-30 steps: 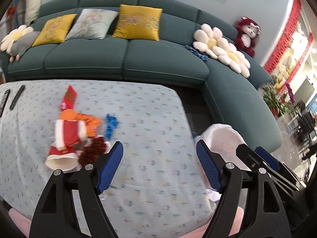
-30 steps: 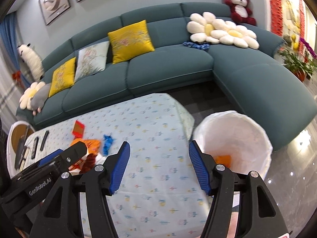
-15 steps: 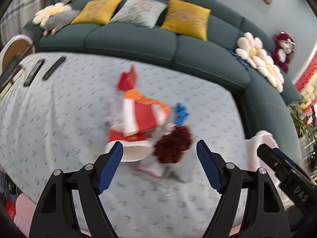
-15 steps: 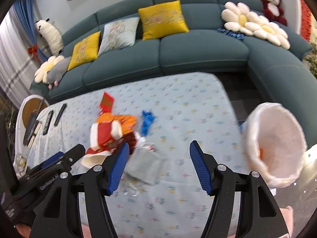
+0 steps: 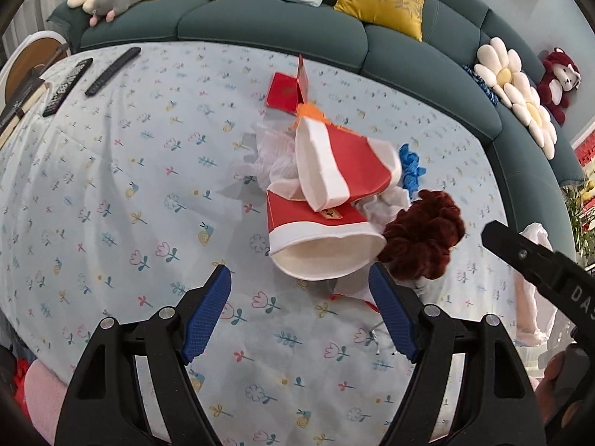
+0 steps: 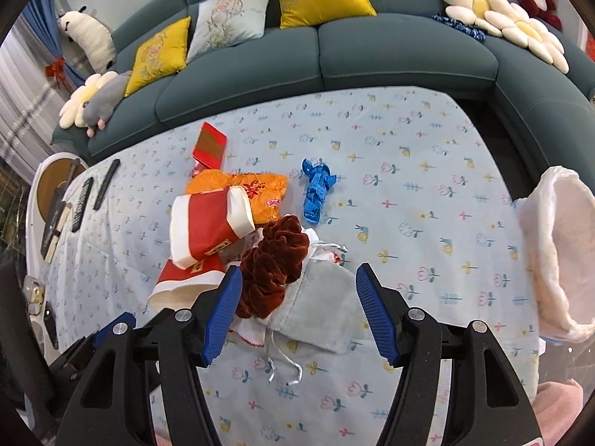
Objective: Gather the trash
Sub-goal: 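Grasp red-white paper cup with left gripper while right grasps maroon scrunchie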
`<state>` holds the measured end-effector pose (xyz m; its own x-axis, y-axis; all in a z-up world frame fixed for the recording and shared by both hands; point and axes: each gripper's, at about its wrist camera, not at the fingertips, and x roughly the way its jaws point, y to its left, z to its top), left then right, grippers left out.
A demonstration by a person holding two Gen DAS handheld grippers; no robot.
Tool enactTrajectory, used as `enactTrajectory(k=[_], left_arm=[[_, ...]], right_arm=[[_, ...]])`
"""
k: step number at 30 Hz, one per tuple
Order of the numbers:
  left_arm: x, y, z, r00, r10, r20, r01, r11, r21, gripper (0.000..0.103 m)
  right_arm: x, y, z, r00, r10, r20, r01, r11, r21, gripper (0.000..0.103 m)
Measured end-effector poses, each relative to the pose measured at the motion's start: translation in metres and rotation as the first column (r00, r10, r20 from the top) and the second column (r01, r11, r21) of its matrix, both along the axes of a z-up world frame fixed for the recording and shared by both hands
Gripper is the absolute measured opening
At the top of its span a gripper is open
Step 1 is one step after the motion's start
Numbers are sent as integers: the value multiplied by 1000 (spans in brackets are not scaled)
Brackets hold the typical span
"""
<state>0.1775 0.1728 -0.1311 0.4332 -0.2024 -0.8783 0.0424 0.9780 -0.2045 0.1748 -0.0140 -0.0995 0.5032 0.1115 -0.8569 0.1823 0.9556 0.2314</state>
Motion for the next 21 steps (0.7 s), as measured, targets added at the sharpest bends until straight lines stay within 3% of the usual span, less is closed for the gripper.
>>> enactTrajectory(k=[3, 7, 8, 10, 12, 14, 21], left_arm=[[6, -1, -7, 1000, -5, -12, 5, 1000, -11, 71], [14, 0, -15, 999, -11, -33, 9, 999, -41, 55], [16, 0, -15, 999, -9, -38, 7, 999, -50, 53], [18, 1, -17, 999, -14, -47, 11, 997, -73, 35], [19, 2, -19, 998, -20, -61, 14, 996, -88, 23], [19, 4, -18, 998, -15, -66, 8, 996, -91, 13], [12, 17, 4, 999, 28, -36, -32, 993, -113, 3]], right_arm=[[7, 3, -8, 1000, -2, -18, 2, 1000, 4, 62], [17, 12, -17, 999, 14, -36, -14, 1000, 2, 60], [19, 14, -18, 999, 20, -39, -20, 1000, 1, 57], [24, 18, -23, 998, 39, -50, -39, 999, -1, 50], [27, 21, -29, 996, 50, -67, -50, 999, 4, 31], [28, 20, -34, 995, 51, -85, -50, 998, 24, 18], [20, 14, -6, 999, 49, -16, -48, 997, 52, 14]])
